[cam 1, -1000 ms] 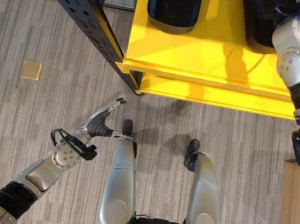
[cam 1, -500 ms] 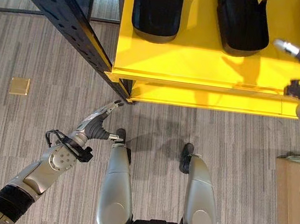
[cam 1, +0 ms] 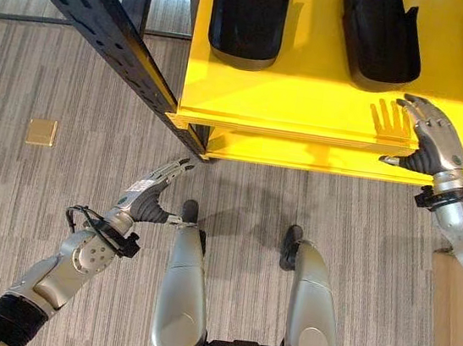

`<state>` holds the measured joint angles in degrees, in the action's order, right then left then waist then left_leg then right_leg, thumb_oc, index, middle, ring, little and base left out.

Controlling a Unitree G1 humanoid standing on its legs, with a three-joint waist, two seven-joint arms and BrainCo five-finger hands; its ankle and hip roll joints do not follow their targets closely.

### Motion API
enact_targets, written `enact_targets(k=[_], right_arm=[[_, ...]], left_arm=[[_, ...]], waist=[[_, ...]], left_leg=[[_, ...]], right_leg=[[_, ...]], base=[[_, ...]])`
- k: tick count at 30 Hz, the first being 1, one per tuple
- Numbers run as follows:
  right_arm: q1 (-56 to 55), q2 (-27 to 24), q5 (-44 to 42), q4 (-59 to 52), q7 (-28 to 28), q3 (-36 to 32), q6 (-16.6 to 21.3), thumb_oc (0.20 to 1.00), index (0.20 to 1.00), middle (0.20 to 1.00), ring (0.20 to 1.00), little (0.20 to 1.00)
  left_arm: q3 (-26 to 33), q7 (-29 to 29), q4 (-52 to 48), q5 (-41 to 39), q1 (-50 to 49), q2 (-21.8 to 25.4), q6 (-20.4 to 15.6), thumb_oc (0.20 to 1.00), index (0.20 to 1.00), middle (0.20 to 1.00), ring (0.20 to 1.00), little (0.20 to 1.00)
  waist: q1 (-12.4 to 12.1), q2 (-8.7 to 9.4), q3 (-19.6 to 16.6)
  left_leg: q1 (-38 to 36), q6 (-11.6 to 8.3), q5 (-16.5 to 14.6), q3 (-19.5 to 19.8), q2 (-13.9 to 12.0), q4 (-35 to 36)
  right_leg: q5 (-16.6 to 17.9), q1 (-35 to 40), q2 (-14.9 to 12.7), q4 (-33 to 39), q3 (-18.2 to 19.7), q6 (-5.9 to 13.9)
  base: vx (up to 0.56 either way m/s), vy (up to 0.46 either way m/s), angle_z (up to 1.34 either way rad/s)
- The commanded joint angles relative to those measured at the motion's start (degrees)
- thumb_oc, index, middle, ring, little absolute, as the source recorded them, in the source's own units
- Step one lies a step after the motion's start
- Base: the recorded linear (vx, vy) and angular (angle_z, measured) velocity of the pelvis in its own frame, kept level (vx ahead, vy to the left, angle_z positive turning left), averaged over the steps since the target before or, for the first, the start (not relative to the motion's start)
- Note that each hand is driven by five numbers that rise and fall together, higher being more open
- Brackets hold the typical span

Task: Move parts from the plastic box to the shelf.

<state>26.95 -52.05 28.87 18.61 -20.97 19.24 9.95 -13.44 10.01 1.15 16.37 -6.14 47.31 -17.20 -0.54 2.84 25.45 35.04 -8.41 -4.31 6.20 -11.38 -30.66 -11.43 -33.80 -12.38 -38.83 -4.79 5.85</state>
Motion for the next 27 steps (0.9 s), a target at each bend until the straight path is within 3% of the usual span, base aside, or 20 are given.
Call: enact_targets(k=[1, 16, 27], right_arm=[[4.1, 0.7, 0.7, 2.9, -3.0, 0.8, -1.4, 1.000, 1.000, 1.000, 1.000, 1.000], [15.4, 5.7, -3.3, 17.2, -2.4, 9.2, -3.6, 1.000, 1.000, 1.000, 1.000, 1.000], [16.8, 6.8, -4.8, 16.9, -2.2, 9.5, -3.5, 1.000, 1.000, 1.000, 1.000, 1.000]], left_arm=[[-0.9, 2.4, -1.9, 0.3, -2.8, -0.2, -2.9, 1.000, 1.000, 1.000, 1.000, 1.000], [-1.3, 3.0, -2.2, -0.6, -2.9, 0.4, -2.3, 1.000, 1.000, 1.000, 1.000, 1.000], [-1.0, 2.8, -2.1, -0.4, -2.9, 0.5, -2.0, 1.000, 1.000, 1.000, 1.000, 1.000]], waist=[[0.0, -0.09, -3.2], [-1.3, -1.31, -1.6], [-1.5, -1.44, -1.2]], left_leg=[[2.4, 1.23, 1.0, -0.7, -1.1, 0.7], [3.9, 1.21, 1.1, -0.2, -0.6, -0.1], [4.4, 1.42, 1.0, -0.1, -0.3, -0.3]], right_leg=[[3.4, 2.1, 0.1, 4.2, 1.7, 1.19], [3.0, 0.7, -0.1, 2.7, 1.5, 0.96], [2.9, 0.2, -0.3, 2.0, 1.4, 0.93]], base=[[0.00, 0.000, 0.00], [0.00, 0.000, 0.00], [0.00, 0.000, 0.00]])
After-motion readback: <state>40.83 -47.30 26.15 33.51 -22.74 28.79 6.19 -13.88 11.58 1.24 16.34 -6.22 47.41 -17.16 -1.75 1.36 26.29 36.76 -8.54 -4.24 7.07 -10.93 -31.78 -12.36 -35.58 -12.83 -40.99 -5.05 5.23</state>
